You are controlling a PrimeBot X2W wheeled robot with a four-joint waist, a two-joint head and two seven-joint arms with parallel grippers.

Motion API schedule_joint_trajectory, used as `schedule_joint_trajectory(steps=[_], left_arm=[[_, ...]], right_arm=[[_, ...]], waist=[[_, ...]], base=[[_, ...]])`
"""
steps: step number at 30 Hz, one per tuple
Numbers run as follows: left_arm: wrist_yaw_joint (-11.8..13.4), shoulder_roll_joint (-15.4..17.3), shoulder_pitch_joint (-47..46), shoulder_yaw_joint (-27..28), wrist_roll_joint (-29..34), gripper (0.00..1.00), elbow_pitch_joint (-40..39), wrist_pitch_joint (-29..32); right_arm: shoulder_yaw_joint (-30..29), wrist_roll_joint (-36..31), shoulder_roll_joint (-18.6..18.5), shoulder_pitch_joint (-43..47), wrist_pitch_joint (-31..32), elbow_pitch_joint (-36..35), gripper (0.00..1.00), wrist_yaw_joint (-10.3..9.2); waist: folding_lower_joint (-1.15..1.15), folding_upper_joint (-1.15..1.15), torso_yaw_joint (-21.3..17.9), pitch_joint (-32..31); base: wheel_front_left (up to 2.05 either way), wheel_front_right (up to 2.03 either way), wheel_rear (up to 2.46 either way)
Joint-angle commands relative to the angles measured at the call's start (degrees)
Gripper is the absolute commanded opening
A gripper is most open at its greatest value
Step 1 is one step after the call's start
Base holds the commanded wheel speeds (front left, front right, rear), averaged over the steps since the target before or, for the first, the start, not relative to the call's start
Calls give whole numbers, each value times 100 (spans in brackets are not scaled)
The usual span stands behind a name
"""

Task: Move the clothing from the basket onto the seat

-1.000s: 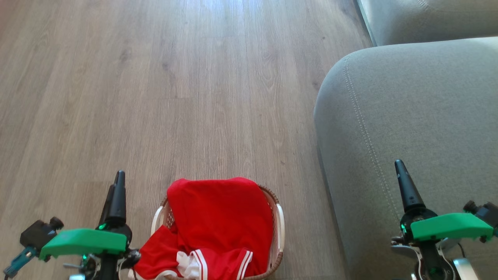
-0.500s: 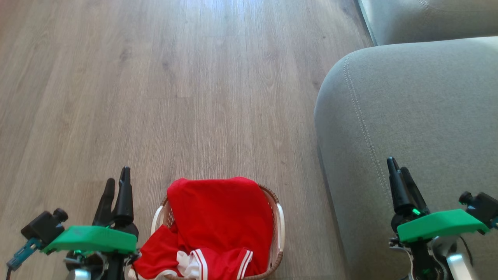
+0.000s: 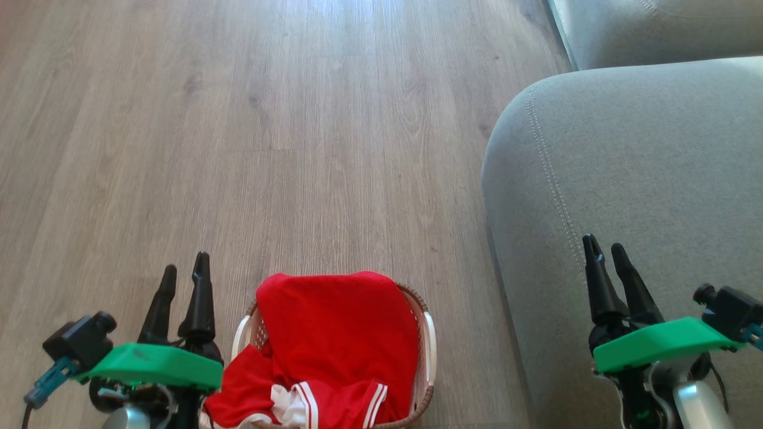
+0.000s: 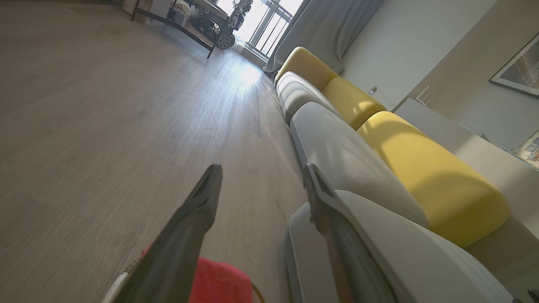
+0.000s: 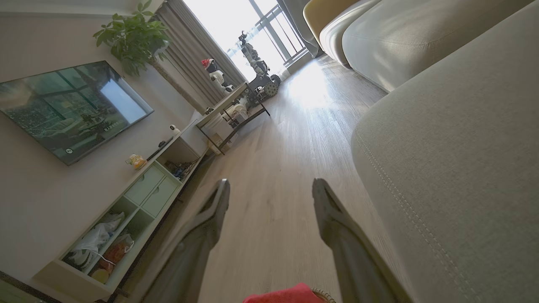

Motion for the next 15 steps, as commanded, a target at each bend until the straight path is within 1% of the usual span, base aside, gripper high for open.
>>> schedule_joint_trajectory(steps=[1,15], left_arm=[[14,77,-218,78,248,100,-262,-93],[9,80,-205,20,1248,100,-409,-328]], right_arm=[[123,-231,-22,-146,-96,-277,100,0],[258,-1160,-11,-105,-334,-406,100,0]], waist=[[0,0,2,1],[0,0,27,5]], base=[[0,0,0],[0,0,0]])
